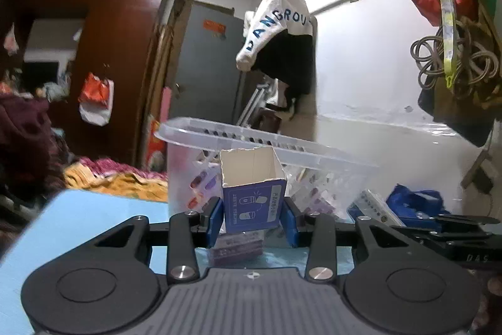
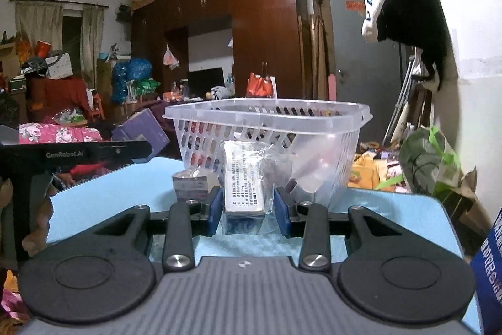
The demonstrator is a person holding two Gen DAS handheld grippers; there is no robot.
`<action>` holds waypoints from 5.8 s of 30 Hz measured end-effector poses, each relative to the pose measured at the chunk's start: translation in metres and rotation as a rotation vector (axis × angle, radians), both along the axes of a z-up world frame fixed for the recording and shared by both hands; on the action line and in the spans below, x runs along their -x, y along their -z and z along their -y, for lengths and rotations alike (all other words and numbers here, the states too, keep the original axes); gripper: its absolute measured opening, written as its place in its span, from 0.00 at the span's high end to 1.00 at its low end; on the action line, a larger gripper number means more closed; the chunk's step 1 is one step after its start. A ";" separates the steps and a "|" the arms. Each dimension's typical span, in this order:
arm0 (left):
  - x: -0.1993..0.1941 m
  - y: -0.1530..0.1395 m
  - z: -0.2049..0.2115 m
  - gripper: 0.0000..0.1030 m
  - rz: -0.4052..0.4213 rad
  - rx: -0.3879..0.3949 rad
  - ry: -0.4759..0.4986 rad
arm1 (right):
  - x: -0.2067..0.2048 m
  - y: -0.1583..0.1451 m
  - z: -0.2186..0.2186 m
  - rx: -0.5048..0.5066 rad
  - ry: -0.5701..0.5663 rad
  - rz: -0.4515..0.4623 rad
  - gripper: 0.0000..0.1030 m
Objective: Organize objects
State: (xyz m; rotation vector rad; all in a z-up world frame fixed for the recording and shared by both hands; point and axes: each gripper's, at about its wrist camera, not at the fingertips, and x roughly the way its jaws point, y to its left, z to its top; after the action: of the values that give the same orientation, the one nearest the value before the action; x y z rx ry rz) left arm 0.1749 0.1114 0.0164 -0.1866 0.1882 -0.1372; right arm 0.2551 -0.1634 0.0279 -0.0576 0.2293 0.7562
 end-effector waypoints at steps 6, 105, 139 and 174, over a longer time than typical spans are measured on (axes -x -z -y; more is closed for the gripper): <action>0.013 -0.019 0.000 0.58 0.087 0.012 -0.003 | 0.008 -0.014 0.011 -0.100 -0.015 0.041 0.62; -0.030 0.004 0.003 0.34 -0.143 -0.071 -0.086 | -0.015 0.000 -0.062 0.111 -0.124 -0.162 0.56; -0.126 -0.081 0.015 0.03 -0.212 -0.212 -0.217 | -0.091 -0.102 -0.057 0.084 0.165 0.019 0.00; -0.075 -0.071 0.050 0.03 -0.165 -0.275 -0.163 | -0.083 -0.084 -0.029 0.054 0.211 -0.019 0.00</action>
State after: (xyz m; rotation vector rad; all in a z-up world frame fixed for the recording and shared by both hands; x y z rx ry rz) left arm 0.2498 0.0613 0.0878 0.0613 0.3521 0.0676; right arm 0.3383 -0.1348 0.1121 -0.0767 0.2691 0.5404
